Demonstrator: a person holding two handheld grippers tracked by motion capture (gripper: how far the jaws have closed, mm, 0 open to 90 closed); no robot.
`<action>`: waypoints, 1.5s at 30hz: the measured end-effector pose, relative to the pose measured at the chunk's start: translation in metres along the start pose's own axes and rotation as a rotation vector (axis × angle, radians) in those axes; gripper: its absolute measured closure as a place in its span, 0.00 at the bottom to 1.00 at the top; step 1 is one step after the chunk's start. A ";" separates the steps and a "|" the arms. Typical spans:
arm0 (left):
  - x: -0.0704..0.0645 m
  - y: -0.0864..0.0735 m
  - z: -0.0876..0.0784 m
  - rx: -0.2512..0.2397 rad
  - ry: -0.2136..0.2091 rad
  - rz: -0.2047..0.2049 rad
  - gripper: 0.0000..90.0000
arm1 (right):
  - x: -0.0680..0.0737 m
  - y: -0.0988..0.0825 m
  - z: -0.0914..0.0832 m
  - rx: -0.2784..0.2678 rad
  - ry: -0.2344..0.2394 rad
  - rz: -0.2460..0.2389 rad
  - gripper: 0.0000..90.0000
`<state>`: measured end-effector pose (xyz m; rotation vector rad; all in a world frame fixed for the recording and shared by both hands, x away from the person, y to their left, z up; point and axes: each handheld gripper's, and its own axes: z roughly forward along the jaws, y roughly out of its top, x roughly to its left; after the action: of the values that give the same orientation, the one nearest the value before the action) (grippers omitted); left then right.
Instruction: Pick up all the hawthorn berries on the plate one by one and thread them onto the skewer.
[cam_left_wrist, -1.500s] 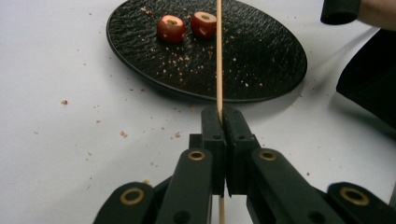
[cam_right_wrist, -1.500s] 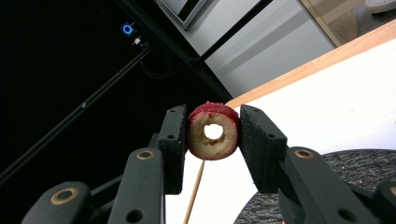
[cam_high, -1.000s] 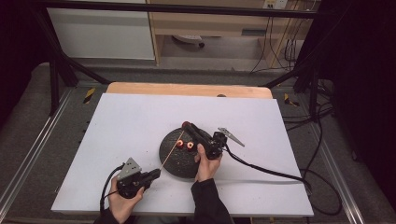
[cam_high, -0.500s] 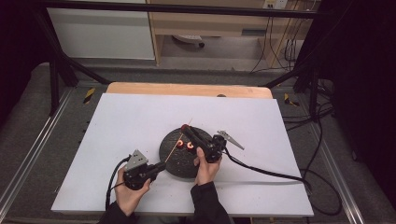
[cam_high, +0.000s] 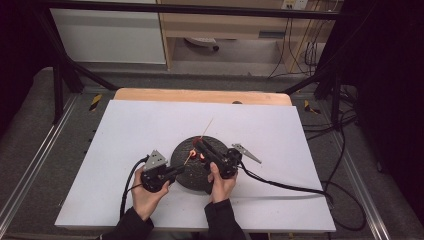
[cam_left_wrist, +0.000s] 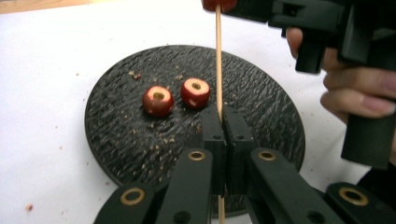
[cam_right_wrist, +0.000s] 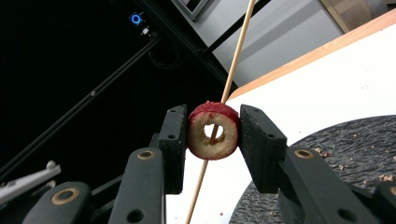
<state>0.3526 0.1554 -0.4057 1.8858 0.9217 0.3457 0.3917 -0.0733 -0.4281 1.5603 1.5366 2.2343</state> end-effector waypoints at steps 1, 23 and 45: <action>0.000 0.002 0.001 0.003 -0.003 -0.001 0.98 | 0.001 -0.001 -0.002 0.004 -0.001 -0.004 0.70; 0.006 0.007 0.009 0.019 -0.026 0.002 0.98 | 0.000 -0.009 -0.005 0.084 -0.019 -0.040 0.59; 0.036 -0.030 -0.028 0.076 -0.011 -0.013 0.98 | -0.019 0.007 -0.018 0.362 -0.138 -0.263 0.06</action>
<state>0.3474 0.2069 -0.4236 1.9485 0.9506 0.2959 0.3917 -0.0985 -0.4371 1.4396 2.0501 1.7477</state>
